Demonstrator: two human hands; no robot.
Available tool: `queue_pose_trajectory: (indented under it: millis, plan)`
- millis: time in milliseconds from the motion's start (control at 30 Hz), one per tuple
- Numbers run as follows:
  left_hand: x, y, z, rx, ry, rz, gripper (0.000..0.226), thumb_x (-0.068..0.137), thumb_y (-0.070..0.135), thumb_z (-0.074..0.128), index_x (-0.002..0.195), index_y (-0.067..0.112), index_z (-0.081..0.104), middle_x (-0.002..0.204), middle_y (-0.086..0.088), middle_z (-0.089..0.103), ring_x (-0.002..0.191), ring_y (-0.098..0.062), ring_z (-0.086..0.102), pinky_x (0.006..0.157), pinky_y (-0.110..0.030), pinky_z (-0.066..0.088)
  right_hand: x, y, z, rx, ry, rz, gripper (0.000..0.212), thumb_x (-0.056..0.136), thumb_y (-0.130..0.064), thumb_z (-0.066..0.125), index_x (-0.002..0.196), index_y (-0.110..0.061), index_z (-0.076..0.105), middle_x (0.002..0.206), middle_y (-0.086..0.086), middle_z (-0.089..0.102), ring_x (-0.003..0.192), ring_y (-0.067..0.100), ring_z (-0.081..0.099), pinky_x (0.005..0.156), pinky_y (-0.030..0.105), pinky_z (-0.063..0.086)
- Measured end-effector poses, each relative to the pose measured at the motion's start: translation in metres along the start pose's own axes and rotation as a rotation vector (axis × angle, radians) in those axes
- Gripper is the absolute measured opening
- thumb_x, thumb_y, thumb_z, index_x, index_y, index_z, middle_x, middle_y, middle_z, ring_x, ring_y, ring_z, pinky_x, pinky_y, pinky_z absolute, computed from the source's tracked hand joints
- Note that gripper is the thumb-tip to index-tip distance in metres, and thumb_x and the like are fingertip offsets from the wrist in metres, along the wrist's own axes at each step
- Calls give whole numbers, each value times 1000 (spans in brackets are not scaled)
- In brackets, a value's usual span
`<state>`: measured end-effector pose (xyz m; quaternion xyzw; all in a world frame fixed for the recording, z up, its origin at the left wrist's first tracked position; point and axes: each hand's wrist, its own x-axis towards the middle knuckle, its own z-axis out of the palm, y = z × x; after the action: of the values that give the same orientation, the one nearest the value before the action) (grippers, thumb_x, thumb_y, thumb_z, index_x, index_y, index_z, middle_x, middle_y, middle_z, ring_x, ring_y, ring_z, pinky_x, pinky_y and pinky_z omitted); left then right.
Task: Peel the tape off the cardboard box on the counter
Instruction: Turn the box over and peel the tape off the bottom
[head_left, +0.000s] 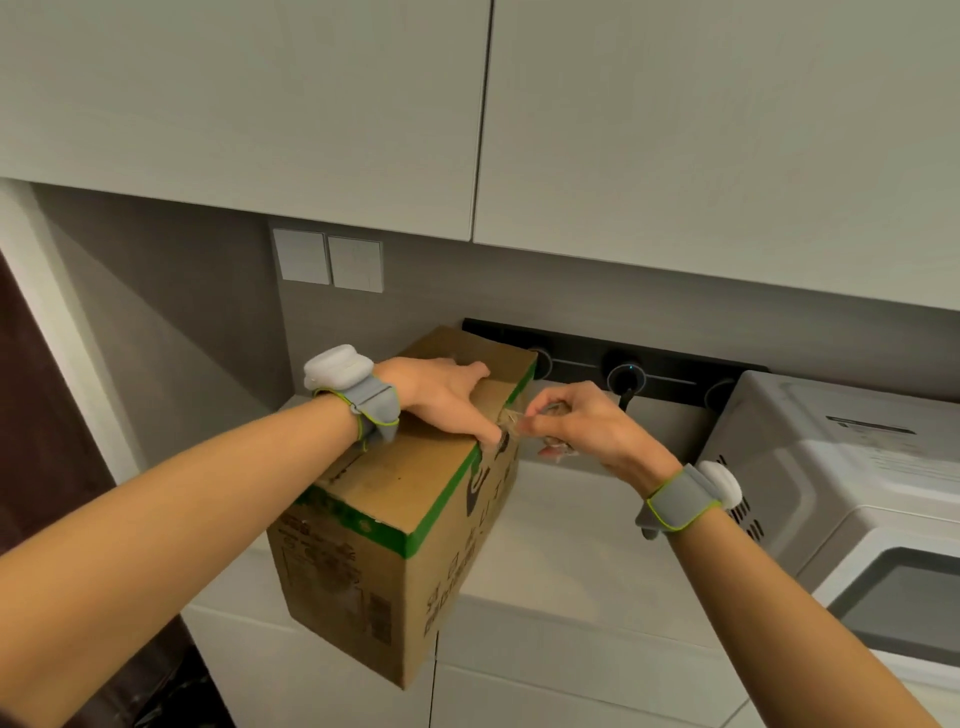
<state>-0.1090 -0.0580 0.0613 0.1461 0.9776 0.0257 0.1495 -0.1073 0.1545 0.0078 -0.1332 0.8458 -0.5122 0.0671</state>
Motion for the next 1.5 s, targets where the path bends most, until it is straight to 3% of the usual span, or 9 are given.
queue_pose_trajectory:
  millis: [133, 400, 567, 800, 967, 1067, 1167, 1300, 1500]
  plan:
    - [-6, -19, -3, -67, 27, 25, 106, 75, 61, 71, 162, 35, 18, 157, -4, 41, 134, -26, 46, 107, -42, 47, 2, -6, 7, 64, -56, -59, 3, 89, -3, 72, 86, -3, 71, 79, 4, 71, 73, 16, 68, 78, 39, 60]
    - [-19, -56, -11, -232, 30, 61, 88, 88, 46, 69, 161, 43, 19, 156, 0, 43, 110, -16, 54, 88, -29, 47, 13, -8, 36, 507, -168, -7, 6, 70, -5, 59, 67, -11, 60, 97, 16, 61, 95, 28, 60, 95, 50, 51]
    - [-27, -75, -12, -260, 40, 54, 85, 87, 52, 58, 161, 47, 17, 160, -3, 43, 127, -22, 56, 99, -32, 48, 22, 3, 42, 662, -162, 24, 6, 64, -2, 52, 62, -8, 53, 112, 19, 58, 113, 36, 57, 110, 63, 42]
    - [-29, -86, -12, -316, 64, 22, 84, 83, 55, 54, 158, 55, 18, 164, 1, 35, 135, -22, 48, 107, -38, 44, 25, 9, 42, 607, -112, -10, 16, 85, 7, 55, 75, -6, 55, 117, 33, 58, 114, 40, 65, 100, 53, 54]
    - [-24, -80, -10, -292, 78, 55, 73, 100, 40, 56, 160, 52, 16, 163, -1, 38, 125, -19, 51, 98, -33, 45, 16, 7, 35, 1118, -315, -94, 6, 70, -5, 55, 67, -8, 51, 127, 25, 56, 136, 52, 46, 111, 72, 33]
    - [-24, -81, -11, -284, 74, 49, 72, 101, 41, 54, 160, 53, 15, 161, -2, 41, 124, -19, 53, 100, -35, 47, 9, 4, 22, 1324, -270, -155, 16, 72, -8, 40, 61, -9, 52, 135, 25, 56, 137, 54, 44, 111, 77, 25]
    - [-23, -72, -9, -232, 76, 59, 72, 102, 45, 52, 162, 48, 12, 163, -5, 37, 136, -25, 47, 100, -36, 42, 4, 4, 18, 1241, -261, -140, 20, 81, -6, 40, 67, -11, 54, 137, 26, 55, 137, 52, 46, 113, 73, 28]
    - [-17, -43, 2, -85, 91, 65, 76, 100, 62, 43, 163, 45, 5, 173, -7, 15, 157, -31, 18, 122, -48, 24, 2, 0, 23, 1144, -210, -138, 11, 85, 1, 54, 86, -10, 55, 121, 28, 61, 127, 50, 56, 103, 60, 49]
    - [-3, -5, 31, 5, 118, 62, 81, 95, 70, 40, 162, 47, 1, 175, -5, -4, 157, -48, -7, 122, -69, -2, -10, -13, 28, 959, -129, -159, 54, 81, 23, 49, 121, -12, 54, 99, 29, 70, 98, 41, 72, 82, 46, 63]
